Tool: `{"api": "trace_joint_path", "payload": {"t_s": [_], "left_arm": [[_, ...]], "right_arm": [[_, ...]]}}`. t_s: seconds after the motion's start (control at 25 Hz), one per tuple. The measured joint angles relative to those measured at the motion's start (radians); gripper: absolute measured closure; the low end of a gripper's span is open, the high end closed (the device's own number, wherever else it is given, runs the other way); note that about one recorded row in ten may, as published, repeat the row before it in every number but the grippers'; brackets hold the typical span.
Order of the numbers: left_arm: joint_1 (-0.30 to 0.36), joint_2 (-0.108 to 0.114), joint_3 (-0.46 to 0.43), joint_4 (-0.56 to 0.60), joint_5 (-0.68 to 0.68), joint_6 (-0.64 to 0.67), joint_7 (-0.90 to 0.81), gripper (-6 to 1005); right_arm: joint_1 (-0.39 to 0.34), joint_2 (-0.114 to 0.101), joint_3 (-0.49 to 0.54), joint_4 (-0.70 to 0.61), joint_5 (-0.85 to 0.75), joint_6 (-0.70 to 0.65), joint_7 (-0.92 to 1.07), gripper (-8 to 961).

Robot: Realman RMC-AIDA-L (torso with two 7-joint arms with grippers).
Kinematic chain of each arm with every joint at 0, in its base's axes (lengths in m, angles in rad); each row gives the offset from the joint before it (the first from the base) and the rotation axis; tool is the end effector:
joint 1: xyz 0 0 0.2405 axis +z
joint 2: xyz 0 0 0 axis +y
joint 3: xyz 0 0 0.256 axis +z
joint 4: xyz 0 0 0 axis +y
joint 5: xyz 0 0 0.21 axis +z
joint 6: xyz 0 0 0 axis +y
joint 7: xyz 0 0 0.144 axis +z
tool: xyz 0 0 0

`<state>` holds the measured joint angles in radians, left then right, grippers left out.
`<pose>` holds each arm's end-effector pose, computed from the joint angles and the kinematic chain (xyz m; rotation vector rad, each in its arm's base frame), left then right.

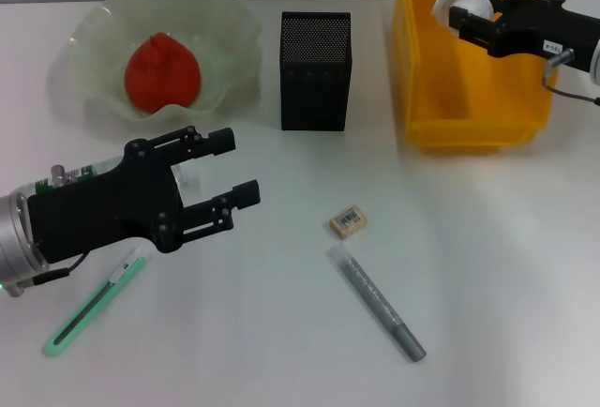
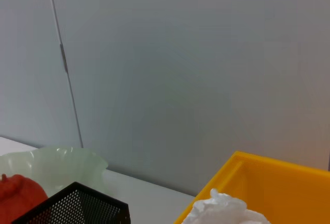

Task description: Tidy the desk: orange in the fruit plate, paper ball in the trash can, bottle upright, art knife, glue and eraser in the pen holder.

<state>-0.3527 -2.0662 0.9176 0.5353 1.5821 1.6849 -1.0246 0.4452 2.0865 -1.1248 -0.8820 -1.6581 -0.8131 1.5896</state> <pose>-0.2685 0.2739 -0.0086 -2.6232 -0.3428 -1.0614 0.2538 0.4035 0.0195 -2.1890 0.6967 0.5188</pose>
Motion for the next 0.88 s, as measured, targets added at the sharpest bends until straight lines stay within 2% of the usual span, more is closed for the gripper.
{"api": "trace_joint_path", "payload": {"t_s": [0.88], "left_arm": [[0.002,0.0,-0.001,0.0,0.0,0.002,0.0,315]], "right_arm": [[-0.01,-0.001,0.006,0.0,0.015,-0.006,0.006,453]]}}
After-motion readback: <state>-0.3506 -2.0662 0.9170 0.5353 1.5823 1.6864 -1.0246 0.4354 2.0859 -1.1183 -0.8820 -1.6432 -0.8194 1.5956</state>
